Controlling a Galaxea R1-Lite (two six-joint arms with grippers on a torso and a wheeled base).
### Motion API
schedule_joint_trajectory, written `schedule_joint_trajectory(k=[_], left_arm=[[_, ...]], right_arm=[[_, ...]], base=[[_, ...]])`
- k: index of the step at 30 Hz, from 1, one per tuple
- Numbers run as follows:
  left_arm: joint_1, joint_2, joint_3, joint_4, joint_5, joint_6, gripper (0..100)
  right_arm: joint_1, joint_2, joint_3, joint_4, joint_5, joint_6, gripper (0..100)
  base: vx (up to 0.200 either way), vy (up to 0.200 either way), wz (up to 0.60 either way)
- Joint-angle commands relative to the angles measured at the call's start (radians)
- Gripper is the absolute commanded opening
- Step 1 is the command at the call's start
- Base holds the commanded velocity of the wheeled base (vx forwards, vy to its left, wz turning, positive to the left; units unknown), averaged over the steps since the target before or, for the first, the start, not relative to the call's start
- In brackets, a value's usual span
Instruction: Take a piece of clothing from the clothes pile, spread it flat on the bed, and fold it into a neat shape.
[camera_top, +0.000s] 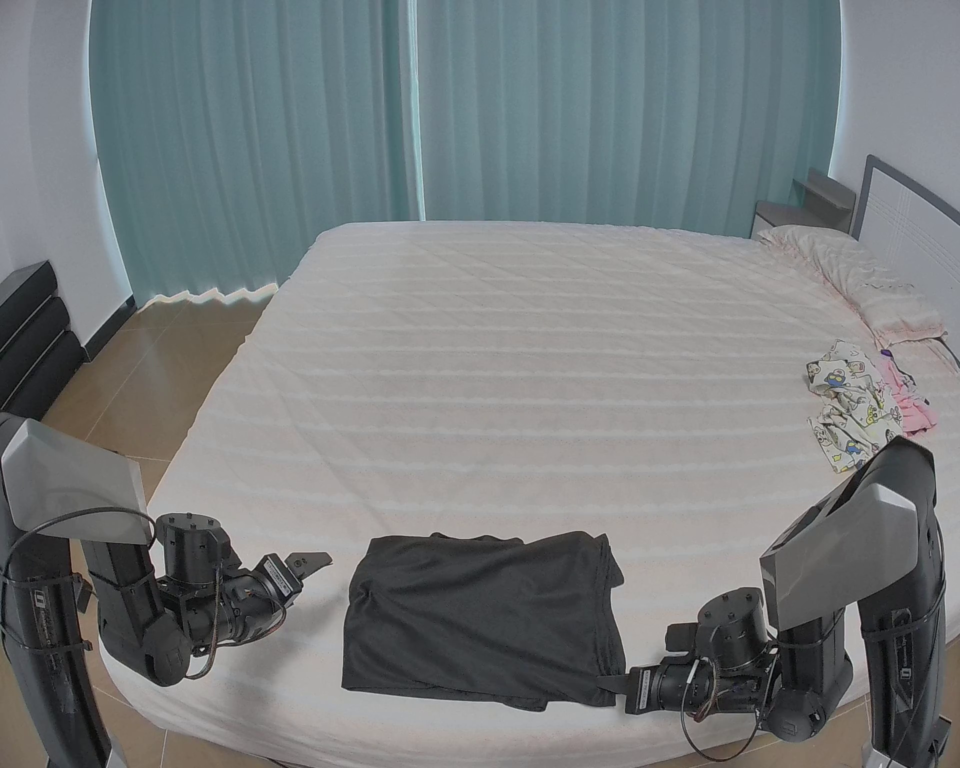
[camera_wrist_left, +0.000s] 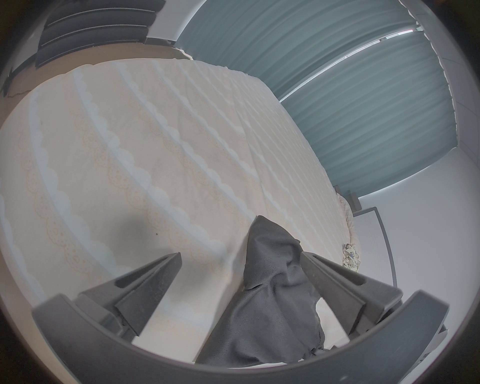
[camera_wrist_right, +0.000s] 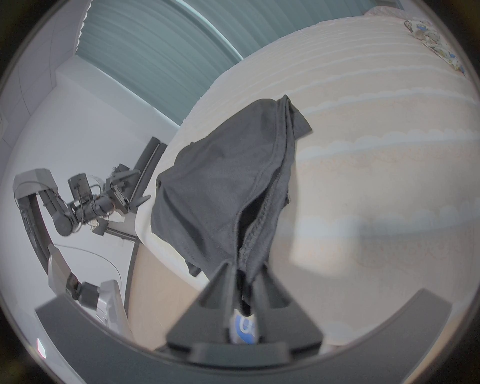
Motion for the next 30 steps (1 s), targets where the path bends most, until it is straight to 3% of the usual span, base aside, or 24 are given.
schedule_joint_trajectory(k=[1, 11, 12, 17, 24, 26, 30], left_arm=[[0.003, 0.000, 0.000, 0.000, 0.000, 0.000, 100], [0.001, 0.002, 0.000, 0.000, 0.000, 0.000, 100], [0.003, 0.002, 0.000, 0.000, 0.000, 0.000, 100], [0.003, 0.002, 0.000, 0.000, 0.000, 0.000, 100], [0.001, 0.002, 0.000, 0.000, 0.000, 0.000, 100], [0.001, 0.002, 0.000, 0.000, 0.000, 0.000, 100], [0.001, 0.000, 0.001, 0.000, 0.000, 0.000, 100]], right_arm=[[0.003, 0.005, 0.036, -0.010, 0.000, -0.028, 0], [-0.010, -0.008, 0.055, -0.010, 0.002, -0.068, 0], [-0.010, -0.008, 0.058, -0.010, 0.002, -0.068, 100], [-0.014, -0.031, 0.099, -0.010, 0.006, -0.107, 100], [-0.103, -0.169, 0.092, -0.010, 0.014, -0.128, 100], [-0.155, -0.175, 0.012, -0.002, 0.040, -0.122, 100], [-0.174, -0.086, -0.151, 0.003, 0.034, -0.042, 100]], base=[[0.000, 0.000, 0.00], [0.000, 0.000, 0.00], [0.000, 0.000, 0.00], [0.000, 0.000, 0.00], [0.000, 0.000, 0.00], [0.000, 0.000, 0.00], [0.000, 0.000, 0.00]])
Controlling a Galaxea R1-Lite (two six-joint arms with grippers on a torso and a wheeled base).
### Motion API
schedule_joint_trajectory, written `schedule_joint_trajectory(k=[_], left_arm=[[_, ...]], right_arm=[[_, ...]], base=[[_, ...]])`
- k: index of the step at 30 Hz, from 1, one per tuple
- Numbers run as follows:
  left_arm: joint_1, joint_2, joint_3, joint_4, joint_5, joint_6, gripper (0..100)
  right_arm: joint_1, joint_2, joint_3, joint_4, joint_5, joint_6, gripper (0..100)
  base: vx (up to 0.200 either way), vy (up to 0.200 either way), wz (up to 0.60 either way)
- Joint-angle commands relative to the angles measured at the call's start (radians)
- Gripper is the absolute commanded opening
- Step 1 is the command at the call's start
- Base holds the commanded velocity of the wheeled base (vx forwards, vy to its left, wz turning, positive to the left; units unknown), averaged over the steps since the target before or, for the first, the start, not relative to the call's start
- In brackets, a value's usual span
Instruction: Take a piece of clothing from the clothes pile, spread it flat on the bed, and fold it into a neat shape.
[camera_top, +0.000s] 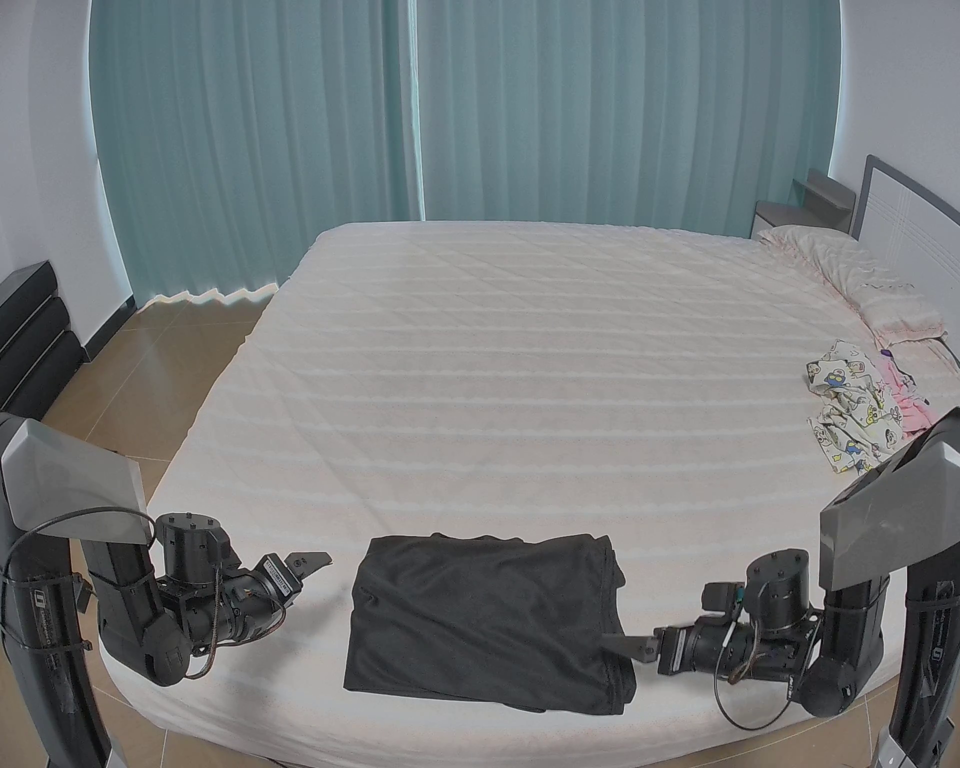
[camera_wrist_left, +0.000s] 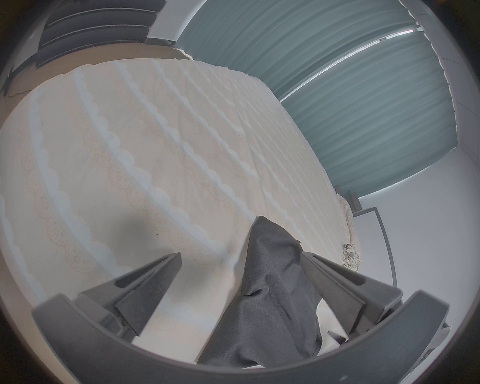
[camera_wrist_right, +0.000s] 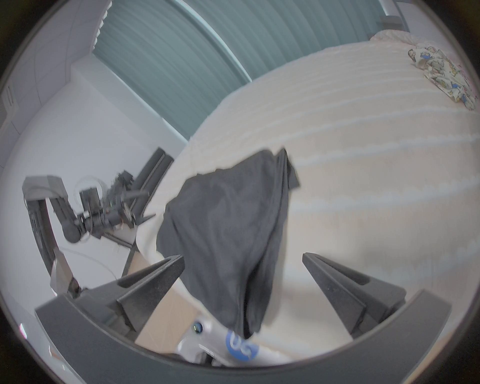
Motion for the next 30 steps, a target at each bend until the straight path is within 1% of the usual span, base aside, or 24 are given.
schedule_joint_trajectory(k=[1, 3, 5, 6, 7, 10, 14, 21, 22, 25, 28, 29, 30], left_arm=[[0.000, 0.000, 0.003, 0.000, 0.000, 0.000, 100], [-0.002, 0.000, 0.006, 0.000, 0.000, 0.000, 100], [-0.002, 0.000, 0.008, 0.000, 0.000, 0.000, 100], [-0.002, 0.000, 0.008, 0.000, 0.000, 0.000, 100], [-0.003, 0.000, 0.009, 0.000, 0.000, 0.000, 100], [-0.006, 0.002, 0.009, 0.000, 0.000, 0.000, 100], [-0.006, 0.002, 0.009, 0.000, 0.000, 0.000, 100], [-0.006, 0.003, 0.008, 0.000, 0.000, 0.000, 100], [-0.006, 0.003, 0.008, 0.000, 0.000, 0.000, 100], [-0.006, 0.003, 0.009, 0.000, 0.000, 0.000, 100], [-0.006, 0.003, 0.009, 0.000, 0.000, -0.002, 100], [-0.008, 0.003, 0.009, 0.000, 0.000, -0.002, 100], [-0.008, 0.003, 0.009, 0.000, 0.000, -0.002, 100]], right_arm=[[-0.058, 0.063, -0.217, 0.003, 0.003, 0.082, 100], [-0.075, 0.085, -0.300, 0.032, -0.012, 0.099, 100], [-0.081, 0.105, -0.388, 0.117, -0.037, 0.102, 100], [-0.081, 0.105, -0.388, 0.117, -0.037, 0.102, 100], [-0.085, 0.123, -0.480, 0.213, -0.081, 0.108, 100], [-0.089, 0.154, -0.582, 0.289, -0.127, 0.143, 100], [-0.082, 0.189, -0.628, 0.324, -0.130, 0.143, 100], [-0.069, 0.246, -0.679, 0.342, -0.133, 0.143, 100], [-0.069, 0.258, -0.705, 0.350, -0.138, 0.145, 0], [-0.076, 0.266, -0.740, 0.351, -0.162, 0.154, 0], [-0.087, 0.261, -0.756, 0.353, -0.162, 0.177, 0], [-0.089, 0.256, -0.757, 0.353, -0.167, 0.212, 0], [-0.090, 0.253, -0.757, 0.353, -0.167, 0.217, 0]], base=[[0.000, 0.000, 0.00], [0.000, 0.000, 0.00], [0.000, 0.000, 0.00], [0.000, 0.000, 0.00], [0.000, 0.000, 0.00], [0.000, 0.000, 0.00], [0.000, 0.000, 0.00], [0.000, 0.000, 0.00], [0.000, 0.000, 0.00], [0.000, 0.000, 0.00], [0.000, 0.000, 0.00], [0.000, 0.000, 0.00], [0.000, 0.000, 0.00]])
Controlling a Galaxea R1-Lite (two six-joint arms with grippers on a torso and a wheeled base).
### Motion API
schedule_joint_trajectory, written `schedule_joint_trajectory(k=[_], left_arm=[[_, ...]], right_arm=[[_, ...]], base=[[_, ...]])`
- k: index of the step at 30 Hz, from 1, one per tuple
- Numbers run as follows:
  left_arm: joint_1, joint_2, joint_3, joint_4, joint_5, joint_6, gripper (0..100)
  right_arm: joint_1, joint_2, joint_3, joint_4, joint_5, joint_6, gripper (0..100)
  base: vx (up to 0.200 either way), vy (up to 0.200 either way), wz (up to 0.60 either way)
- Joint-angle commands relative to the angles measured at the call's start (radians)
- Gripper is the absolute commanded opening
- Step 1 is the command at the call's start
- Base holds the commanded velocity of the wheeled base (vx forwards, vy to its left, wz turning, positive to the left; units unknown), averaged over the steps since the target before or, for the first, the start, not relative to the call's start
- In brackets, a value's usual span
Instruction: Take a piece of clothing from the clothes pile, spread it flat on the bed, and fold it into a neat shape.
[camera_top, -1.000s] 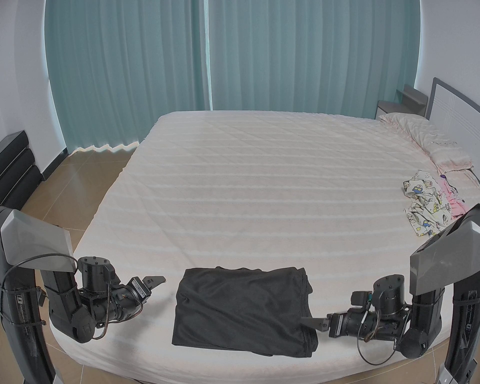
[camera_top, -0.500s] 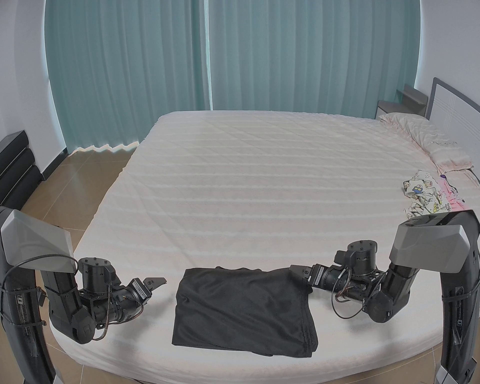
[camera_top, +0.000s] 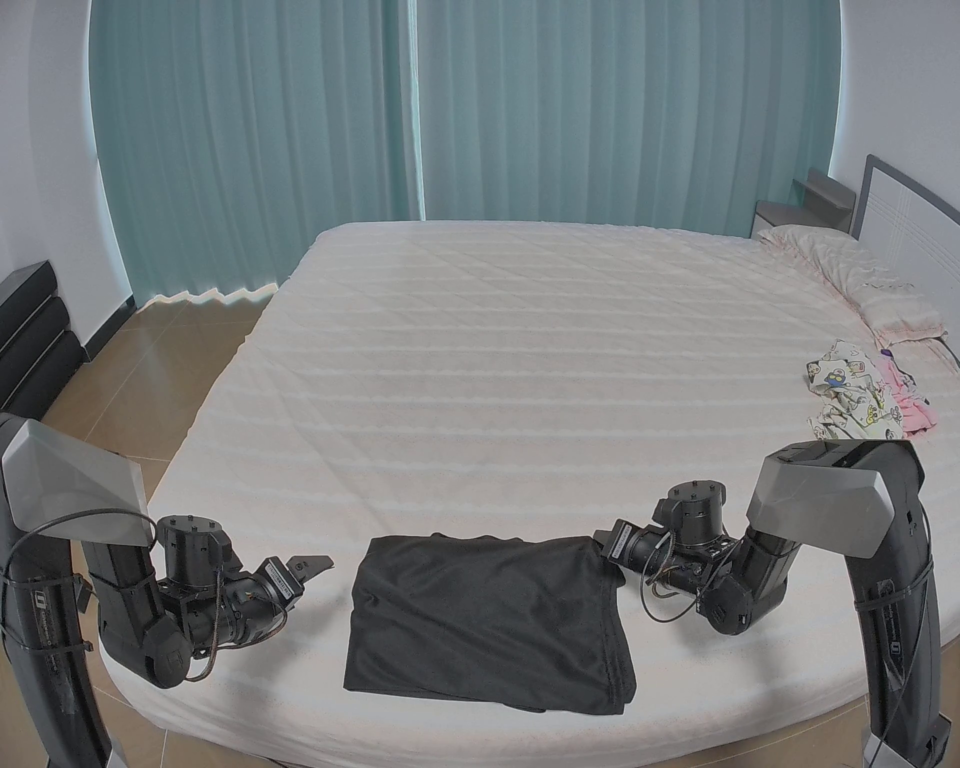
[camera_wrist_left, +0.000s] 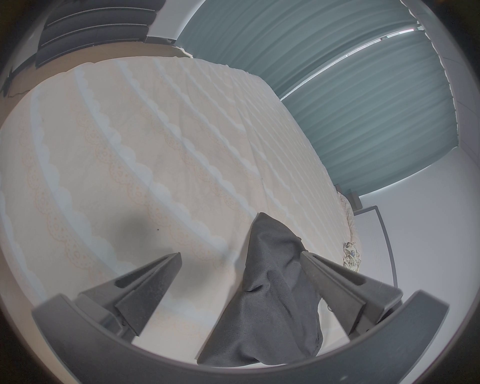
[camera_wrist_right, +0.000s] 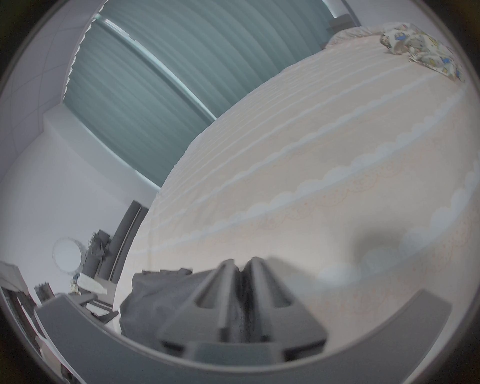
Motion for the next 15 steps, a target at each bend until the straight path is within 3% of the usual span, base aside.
schedule_joint_trajectory(k=[1, 15], left_arm=[[-0.001, 0.003, 0.000, 0.000, 0.000, -0.001, 100], [-0.001, 0.011, 0.000, 0.000, 0.000, 0.001, 100]], right_arm=[[-0.007, 0.007, -0.016, 0.000, -0.005, 0.019, 0], [-0.036, -0.013, 0.007, -0.011, -0.005, 0.028, 0]], base=[[0.000, 0.000, 0.00], [0.000, 0.000, 0.00]])
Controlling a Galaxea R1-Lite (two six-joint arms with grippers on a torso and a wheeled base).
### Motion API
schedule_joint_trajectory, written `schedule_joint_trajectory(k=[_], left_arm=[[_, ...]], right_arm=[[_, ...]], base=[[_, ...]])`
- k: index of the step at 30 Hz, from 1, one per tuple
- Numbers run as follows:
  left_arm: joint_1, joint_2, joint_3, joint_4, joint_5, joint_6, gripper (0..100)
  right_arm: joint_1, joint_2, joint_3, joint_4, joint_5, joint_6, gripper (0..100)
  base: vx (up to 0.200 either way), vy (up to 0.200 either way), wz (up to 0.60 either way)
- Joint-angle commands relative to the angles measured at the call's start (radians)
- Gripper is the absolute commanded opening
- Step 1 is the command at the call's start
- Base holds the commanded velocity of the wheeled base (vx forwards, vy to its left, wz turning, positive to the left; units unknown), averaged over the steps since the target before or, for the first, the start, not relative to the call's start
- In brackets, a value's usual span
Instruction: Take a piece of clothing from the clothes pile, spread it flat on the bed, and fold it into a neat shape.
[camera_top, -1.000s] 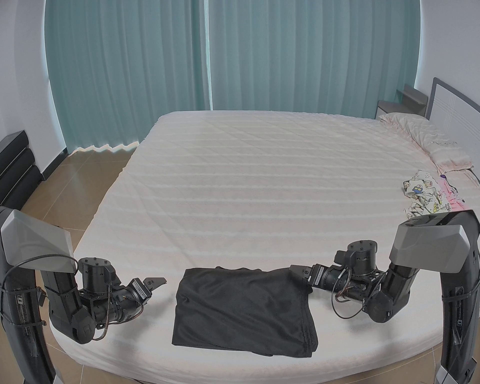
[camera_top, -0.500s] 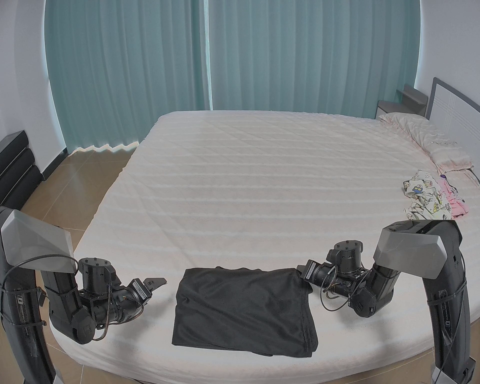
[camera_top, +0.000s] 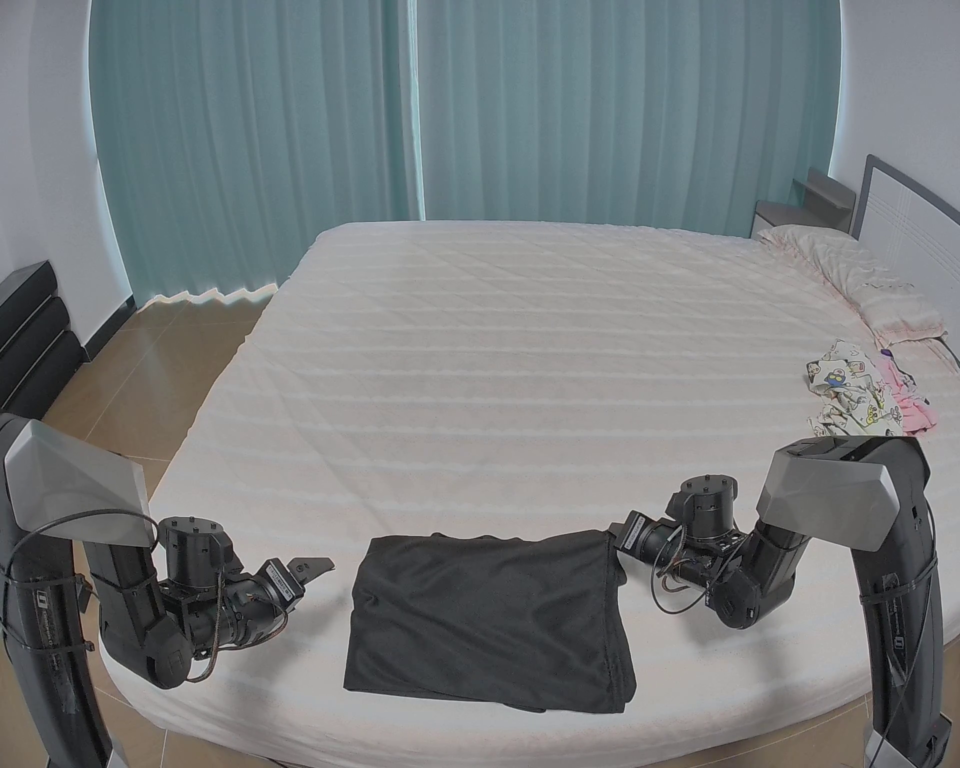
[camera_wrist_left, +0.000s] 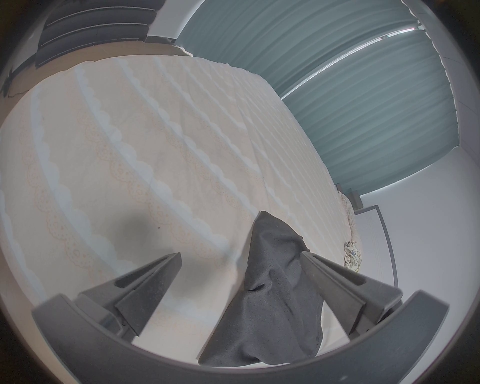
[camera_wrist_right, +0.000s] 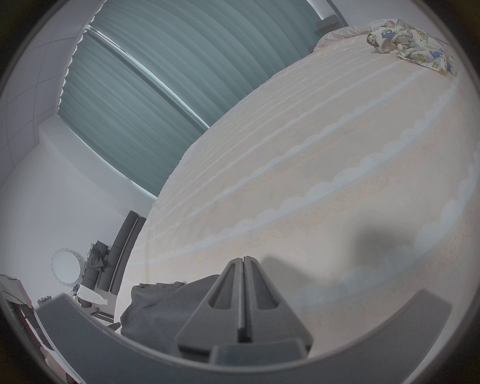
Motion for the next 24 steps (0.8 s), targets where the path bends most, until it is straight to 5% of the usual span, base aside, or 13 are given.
schedule_joint_trajectory(k=[1, 3, 4, 24], left_arm=[[0.000, 0.004, 0.001, -0.001, 0.000, 0.000, 100], [0.000, 0.004, 0.001, -0.001, 0.000, 0.000, 100], [0.000, 0.004, 0.001, -0.001, 0.000, 0.000, 100], [0.000, 0.004, 0.002, -0.001, 0.001, 0.000, 100]], right_arm=[[0.000, -0.009, 0.002, 0.000, 0.000, 0.000, 0], [-0.006, -0.009, -0.003, 0.002, 0.000, 0.000, 0], [-0.014, -0.009, -0.006, 0.002, -0.002, 0.000, 100], [0.058, 0.011, 0.017, 0.005, 0.015, -0.003, 100]], base=[[0.000, 0.000, 0.00], [0.000, 0.000, 0.00], [0.000, 0.000, 0.00], [0.000, 0.000, 0.00]])
